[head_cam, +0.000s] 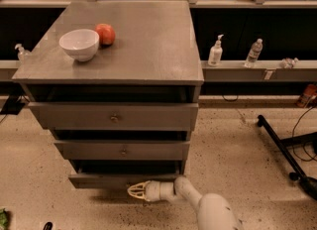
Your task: Close bottom drawer
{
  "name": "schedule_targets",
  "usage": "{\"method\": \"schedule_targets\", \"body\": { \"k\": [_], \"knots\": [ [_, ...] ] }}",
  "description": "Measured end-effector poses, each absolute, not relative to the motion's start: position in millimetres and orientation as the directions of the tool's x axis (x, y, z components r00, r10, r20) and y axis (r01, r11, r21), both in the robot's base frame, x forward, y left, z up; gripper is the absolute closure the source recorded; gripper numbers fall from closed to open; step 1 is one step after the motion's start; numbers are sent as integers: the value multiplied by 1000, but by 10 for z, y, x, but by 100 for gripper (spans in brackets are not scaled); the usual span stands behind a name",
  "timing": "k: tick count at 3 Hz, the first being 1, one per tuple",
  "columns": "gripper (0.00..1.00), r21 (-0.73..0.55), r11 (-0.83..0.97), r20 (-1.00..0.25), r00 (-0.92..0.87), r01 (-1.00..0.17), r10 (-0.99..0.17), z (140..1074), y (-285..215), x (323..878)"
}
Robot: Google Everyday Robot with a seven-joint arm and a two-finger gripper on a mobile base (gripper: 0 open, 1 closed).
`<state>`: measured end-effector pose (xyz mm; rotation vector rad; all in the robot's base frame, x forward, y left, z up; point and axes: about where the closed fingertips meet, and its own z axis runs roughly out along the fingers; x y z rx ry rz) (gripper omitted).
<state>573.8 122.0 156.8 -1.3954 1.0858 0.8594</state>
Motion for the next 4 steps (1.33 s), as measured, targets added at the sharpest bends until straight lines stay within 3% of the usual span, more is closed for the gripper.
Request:
{"method": "schedule_targets", "body": {
  "k": [1, 4],
  "knots": [
    [100, -340, 50, -933, 330, -939, -144, 1627, 1156, 6081],
    [100, -347, 116, -937, 339, -931, -80, 1676, 936, 6166]
  ]
}}
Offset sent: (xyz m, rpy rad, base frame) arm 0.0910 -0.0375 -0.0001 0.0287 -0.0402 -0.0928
